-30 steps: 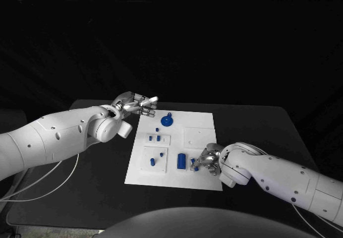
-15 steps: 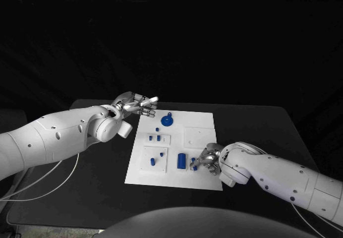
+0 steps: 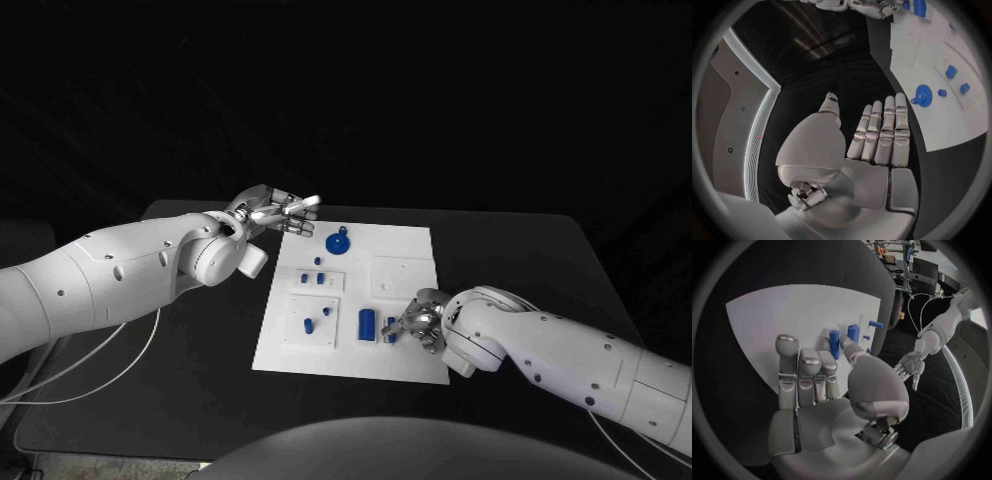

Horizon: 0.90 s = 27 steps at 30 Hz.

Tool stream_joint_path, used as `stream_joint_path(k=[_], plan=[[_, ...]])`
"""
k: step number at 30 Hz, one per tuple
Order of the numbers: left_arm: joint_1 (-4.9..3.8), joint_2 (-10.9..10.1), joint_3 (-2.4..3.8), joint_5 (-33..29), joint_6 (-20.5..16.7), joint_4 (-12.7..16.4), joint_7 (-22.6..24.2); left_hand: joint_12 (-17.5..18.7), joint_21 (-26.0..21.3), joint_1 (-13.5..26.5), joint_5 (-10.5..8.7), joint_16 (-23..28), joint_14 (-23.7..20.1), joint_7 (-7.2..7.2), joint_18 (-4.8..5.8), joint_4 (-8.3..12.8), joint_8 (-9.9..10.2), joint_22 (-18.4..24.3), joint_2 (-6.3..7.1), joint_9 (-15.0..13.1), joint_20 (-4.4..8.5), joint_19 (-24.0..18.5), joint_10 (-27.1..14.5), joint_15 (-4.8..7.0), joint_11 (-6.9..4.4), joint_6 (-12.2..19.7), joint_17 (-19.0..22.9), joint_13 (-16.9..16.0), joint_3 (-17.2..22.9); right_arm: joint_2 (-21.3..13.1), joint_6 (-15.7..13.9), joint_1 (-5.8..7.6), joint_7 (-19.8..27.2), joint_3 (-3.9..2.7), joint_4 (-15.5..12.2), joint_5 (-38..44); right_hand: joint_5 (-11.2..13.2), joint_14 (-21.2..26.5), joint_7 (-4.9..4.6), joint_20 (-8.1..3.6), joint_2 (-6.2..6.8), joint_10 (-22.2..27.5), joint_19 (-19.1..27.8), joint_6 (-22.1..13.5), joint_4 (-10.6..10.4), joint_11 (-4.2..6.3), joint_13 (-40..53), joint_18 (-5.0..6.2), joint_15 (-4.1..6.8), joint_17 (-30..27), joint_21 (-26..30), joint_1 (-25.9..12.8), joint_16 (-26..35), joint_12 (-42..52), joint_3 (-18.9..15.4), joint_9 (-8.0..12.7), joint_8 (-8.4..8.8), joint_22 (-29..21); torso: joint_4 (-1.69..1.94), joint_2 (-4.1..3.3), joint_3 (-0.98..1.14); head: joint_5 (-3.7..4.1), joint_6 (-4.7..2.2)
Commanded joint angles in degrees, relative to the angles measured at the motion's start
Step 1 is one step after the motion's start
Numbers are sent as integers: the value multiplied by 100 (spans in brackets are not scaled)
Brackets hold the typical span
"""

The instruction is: Assemble the parts on the task board

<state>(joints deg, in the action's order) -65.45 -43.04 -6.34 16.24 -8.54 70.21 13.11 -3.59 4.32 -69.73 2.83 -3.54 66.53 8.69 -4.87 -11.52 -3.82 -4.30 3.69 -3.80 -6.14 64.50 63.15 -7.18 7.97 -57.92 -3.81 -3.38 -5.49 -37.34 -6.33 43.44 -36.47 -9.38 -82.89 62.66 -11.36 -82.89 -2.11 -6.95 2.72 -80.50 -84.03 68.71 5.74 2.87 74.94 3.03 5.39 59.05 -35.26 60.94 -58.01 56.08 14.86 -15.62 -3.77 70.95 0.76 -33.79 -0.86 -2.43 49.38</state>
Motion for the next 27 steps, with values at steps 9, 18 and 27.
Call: stream_joint_path(k=[9,18,27], plan=[[-4,10,3,47,96,8,0,18,-12,6,-11,0,-42,-4,7,-2,6,9,21,-6,-10,-42,-38,5,5,30,2,-2,-15,12,144,-14,69,14,-25,-1,82,-27,18,13,40,19,-275,36,-42,-16,135,58,14,3,-26,63,27,21,-17,13,13,-12,3,1,0,-24,20],[-4,14,3,49,98,5,-6,18,-12,6,-11,0,-42,-4,7,-2,6,9,21,-6,-10,-42,-38,5,5,30,2,-2,-15,6,141,-13,79,14,-44,-1,191,-27,16,13,30,18,-274,40,-49,-17,135,57,13,3,-21,65,31,25,-39,19,14,-18,-1,0,0,-27,27],[-4,14,3,50,95,6,-12,18,-12,6,-11,0,-42,-4,7,-2,6,9,21,-6,-10,-42,-38,5,5,30,2,-2,-15,-2,117,-13,96,14,-47,-1,785,-32,1,19,264,13,-277,44,-601,-36,133,68,0,12,-36,96,30,35,51,-26,11,-24,1,1,0,-29,26]])
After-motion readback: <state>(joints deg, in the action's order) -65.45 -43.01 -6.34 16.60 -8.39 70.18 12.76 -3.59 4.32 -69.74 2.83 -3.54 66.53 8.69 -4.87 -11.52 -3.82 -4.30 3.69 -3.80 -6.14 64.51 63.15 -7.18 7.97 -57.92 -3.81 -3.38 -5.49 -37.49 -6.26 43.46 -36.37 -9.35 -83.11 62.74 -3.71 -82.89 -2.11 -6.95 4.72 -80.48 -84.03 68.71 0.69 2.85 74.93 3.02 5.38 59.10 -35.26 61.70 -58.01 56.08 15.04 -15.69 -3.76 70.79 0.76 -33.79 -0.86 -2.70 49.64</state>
